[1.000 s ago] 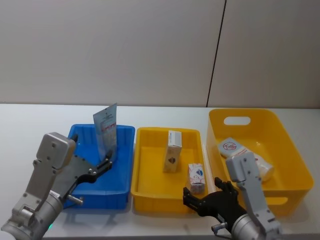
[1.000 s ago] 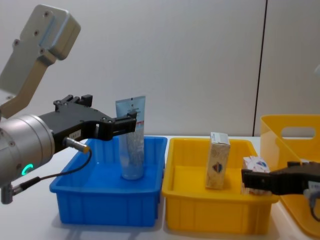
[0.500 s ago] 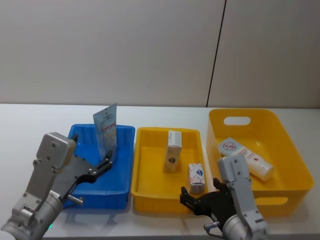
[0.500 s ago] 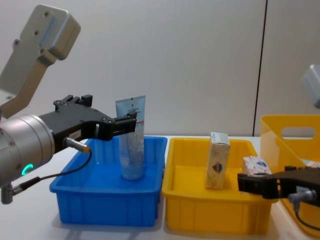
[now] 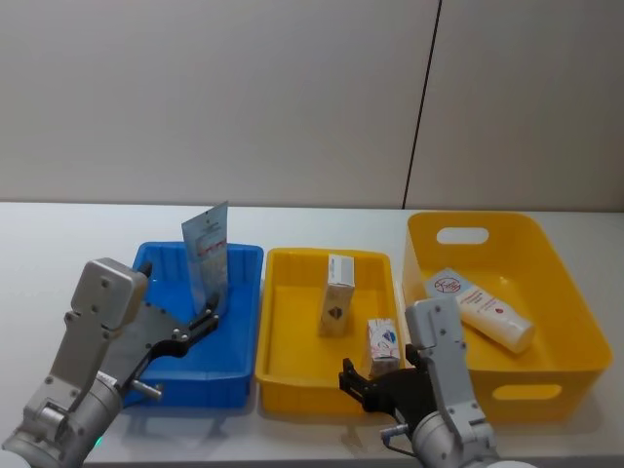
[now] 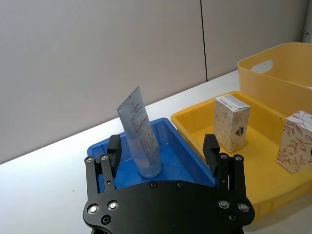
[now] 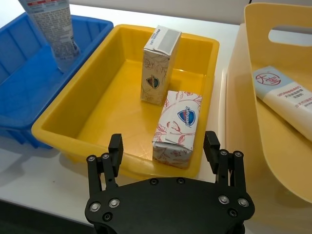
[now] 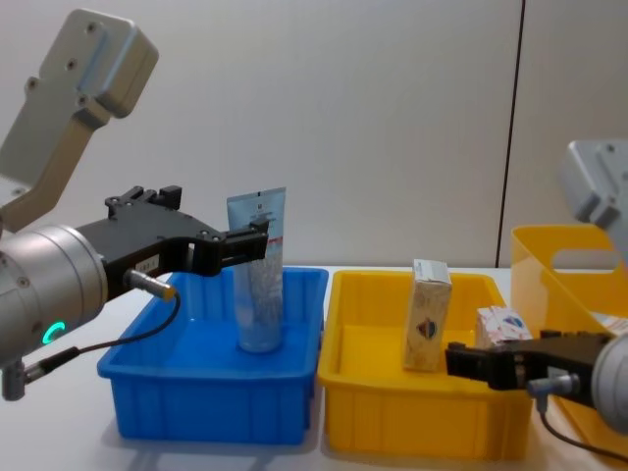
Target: Bimanual collaborative sorting of washing and personal care products
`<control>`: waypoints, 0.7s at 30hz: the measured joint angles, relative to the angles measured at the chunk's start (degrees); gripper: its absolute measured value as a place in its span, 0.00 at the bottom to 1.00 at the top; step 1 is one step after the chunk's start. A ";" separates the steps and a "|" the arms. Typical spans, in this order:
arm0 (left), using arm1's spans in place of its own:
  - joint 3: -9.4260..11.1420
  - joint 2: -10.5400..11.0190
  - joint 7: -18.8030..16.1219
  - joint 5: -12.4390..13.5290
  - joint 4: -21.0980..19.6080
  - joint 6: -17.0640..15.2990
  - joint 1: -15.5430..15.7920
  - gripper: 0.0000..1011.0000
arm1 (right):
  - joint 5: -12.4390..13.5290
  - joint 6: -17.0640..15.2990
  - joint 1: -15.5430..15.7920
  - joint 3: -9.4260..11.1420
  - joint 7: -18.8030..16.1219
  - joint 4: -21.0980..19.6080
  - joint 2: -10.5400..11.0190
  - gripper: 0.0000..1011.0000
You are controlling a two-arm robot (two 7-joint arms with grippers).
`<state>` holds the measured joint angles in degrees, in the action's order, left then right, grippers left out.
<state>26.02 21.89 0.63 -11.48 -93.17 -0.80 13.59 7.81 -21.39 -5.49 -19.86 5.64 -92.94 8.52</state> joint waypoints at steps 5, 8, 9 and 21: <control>0.00 0.00 0.00 0.00 0.00 0.00 0.00 0.99 | -0.71 0.10 -0.94 -0.17 0.96 1.74 -1.34 0.99; 0.00 0.00 0.00 0.00 0.00 0.00 0.00 0.99 | -1.16 0.19 -1.40 -0.23 1.61 2.77 -2.10 0.99; 0.00 0.00 0.00 0.00 0.00 0.00 0.00 0.99 | -1.30 0.22 -1.50 -0.24 1.77 2.99 -2.28 0.99; 0.00 0.00 0.00 0.00 0.00 0.00 0.00 0.99 | -3.04 1.21 -3.20 -0.34 4.22 6.86 -4.85 0.99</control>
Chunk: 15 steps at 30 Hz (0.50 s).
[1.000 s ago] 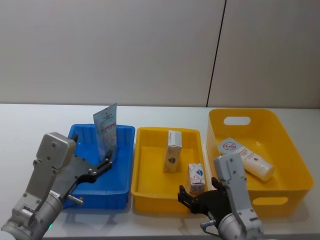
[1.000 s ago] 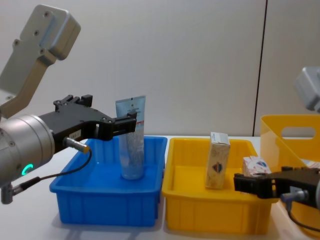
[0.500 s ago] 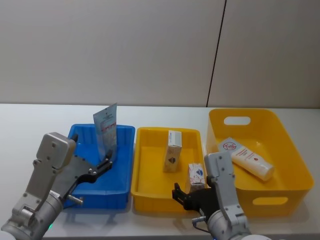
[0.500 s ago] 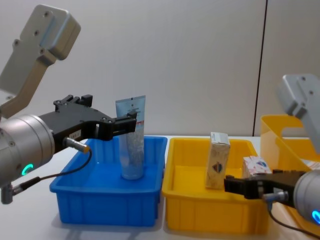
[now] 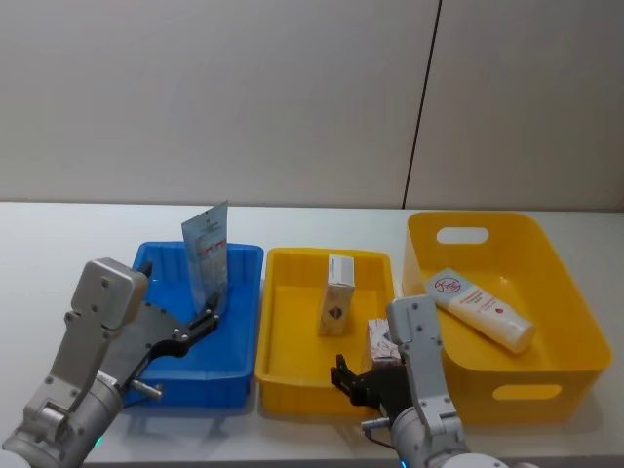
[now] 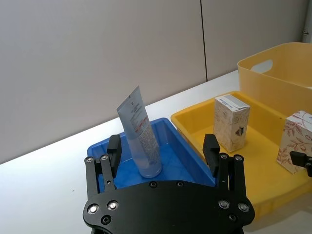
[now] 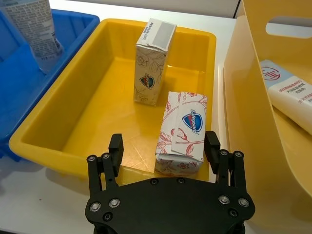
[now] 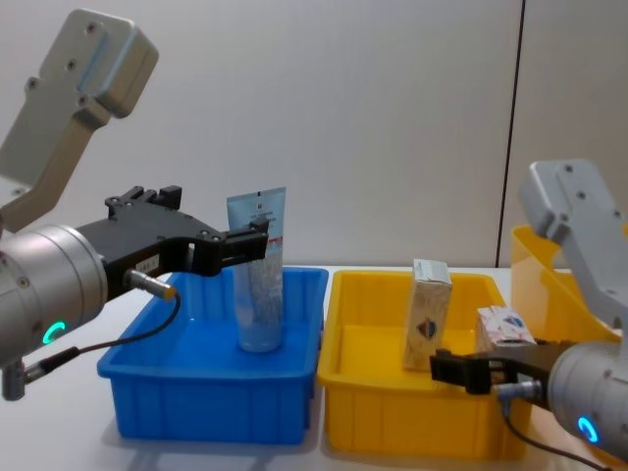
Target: Bimanual collaborative sorting of washing and personal care products
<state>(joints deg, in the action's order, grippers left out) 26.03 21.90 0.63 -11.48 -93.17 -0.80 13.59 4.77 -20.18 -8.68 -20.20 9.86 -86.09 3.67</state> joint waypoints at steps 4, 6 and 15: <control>0.00 0.00 0.00 0.00 0.00 0.00 0.00 0.99 | -0.42 0.37 -0.41 0.02 0.48 0.89 -0.55 0.99; 0.00 0.00 0.00 0.00 0.00 0.00 0.00 0.99 | -0.54 0.48 -0.54 0.02 0.64 1.16 -0.72 0.98; 0.00 0.00 0.00 0.00 0.00 0.00 0.00 0.99 | -1.02 0.99 -1.09 0.07 1.26 2.35 -1.41 0.75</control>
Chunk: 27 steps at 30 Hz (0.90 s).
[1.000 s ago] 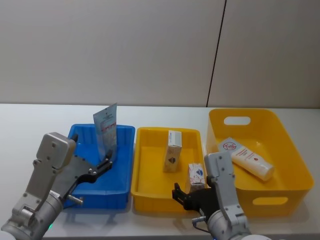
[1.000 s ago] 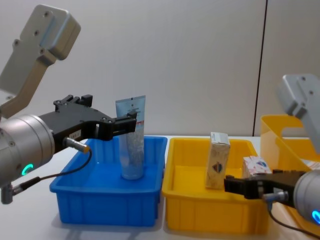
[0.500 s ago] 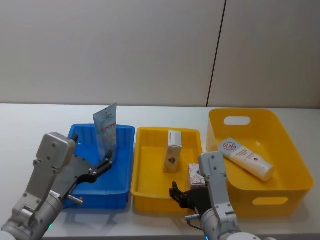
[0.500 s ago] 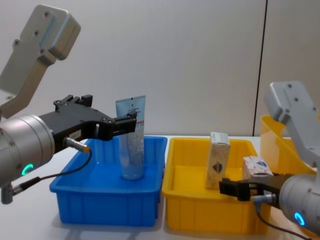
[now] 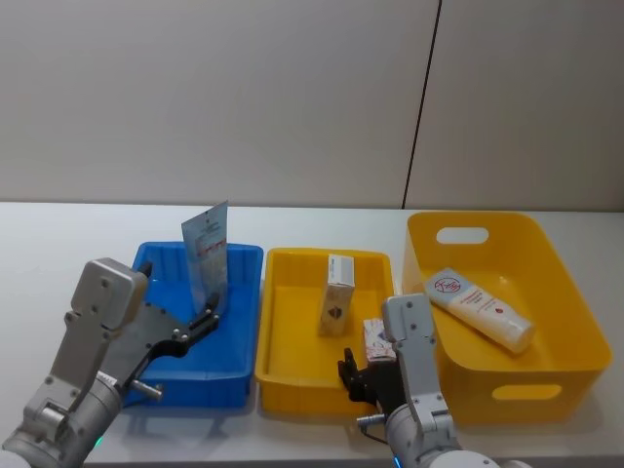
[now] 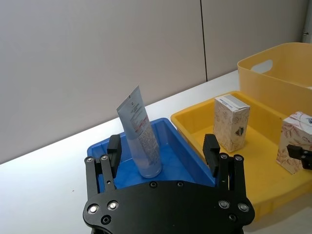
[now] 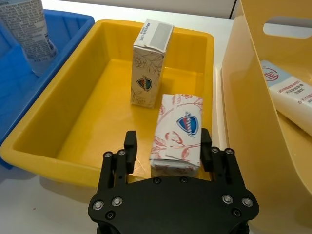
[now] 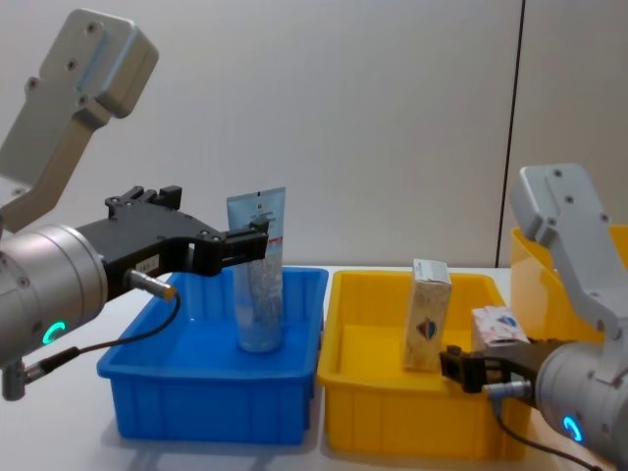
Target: Bimanual collaborative sorting of washing and personal care products
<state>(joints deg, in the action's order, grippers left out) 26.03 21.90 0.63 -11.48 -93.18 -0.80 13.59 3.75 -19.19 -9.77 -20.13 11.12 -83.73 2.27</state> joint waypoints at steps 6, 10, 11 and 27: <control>0.00 0.00 0.00 0.00 0.00 0.00 0.00 0.99 | -0.20 0.15 -0.17 -0.01 0.21 0.42 -0.25 0.55; 0.00 0.00 0.00 0.00 0.00 0.00 0.00 0.99 | -0.29 0.23 -0.23 0.00 0.33 0.57 -0.33 0.43; 0.00 0.00 0.00 0.00 0.00 0.00 0.00 0.99 | -0.31 0.25 -0.25 0.01 0.35 0.61 -0.37 0.43; 0.00 0.00 0.00 0.00 0.00 0.00 0.00 0.99 | 0.52 3.78 0.00 0.63 -1.59 -1.24 -0.48 0.37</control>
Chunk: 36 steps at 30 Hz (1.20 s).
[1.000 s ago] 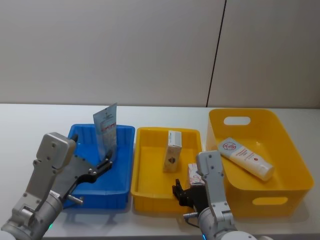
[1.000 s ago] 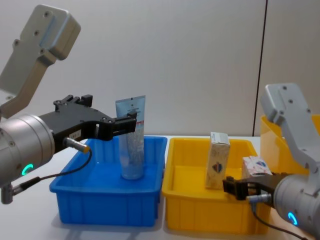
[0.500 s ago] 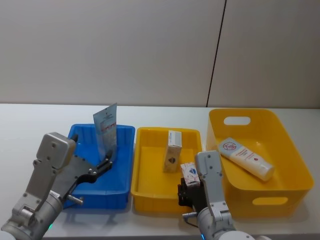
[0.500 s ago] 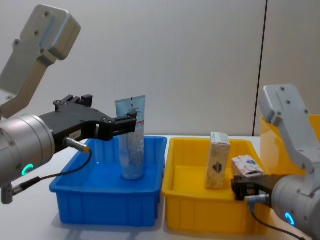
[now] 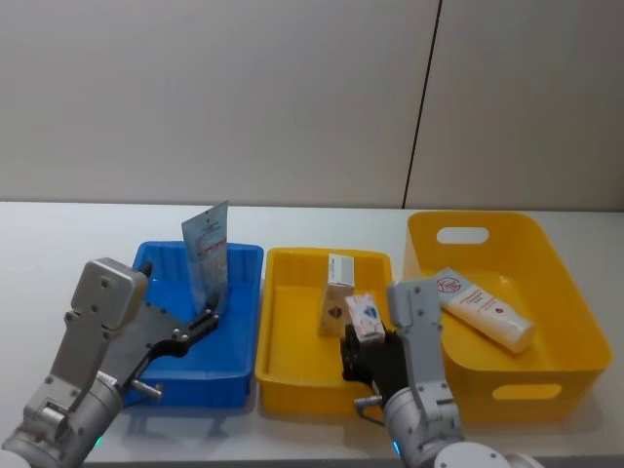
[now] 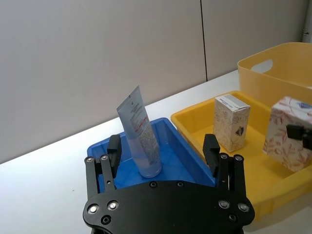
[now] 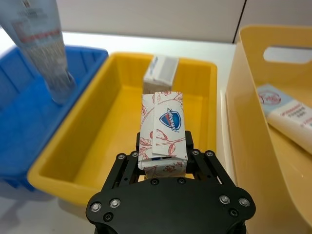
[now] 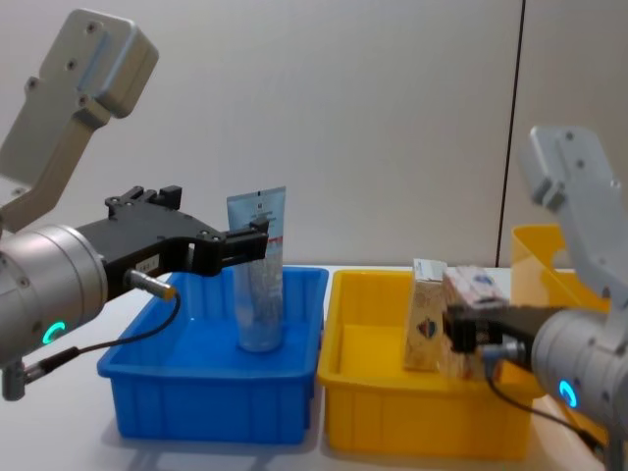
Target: Bimanual collaborative sorting of washing and personal care products
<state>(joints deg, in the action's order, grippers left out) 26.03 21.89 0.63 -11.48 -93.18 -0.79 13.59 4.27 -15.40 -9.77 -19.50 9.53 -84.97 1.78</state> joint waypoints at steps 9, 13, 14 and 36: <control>0.00 0.00 0.00 0.00 0.00 0.00 0.00 0.99 | 2.72 3.29 -0.44 1.69 -2.57 -3.16 -0.86 0.37; 0.00 0.00 0.00 0.00 0.00 0.00 0.00 0.99 | 4.16 4.47 -1.02 2.84 -3.46 -4.61 -1.37 0.37; 0.00 0.00 0.00 0.00 0.00 0.00 0.00 0.99 | 4.70 4.82 -1.39 3.50 -3.72 -5.27 -1.62 0.37; 0.00 0.00 0.00 0.00 0.00 0.00 0.00 0.99 | 7.11 3.63 -4.40 13.82 -0.54 -10.98 -1.70 0.37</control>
<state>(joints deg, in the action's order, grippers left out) 26.02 21.90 0.63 -11.48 -93.18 -0.79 13.59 11.38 -11.77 -14.17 -5.68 8.98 -95.95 0.08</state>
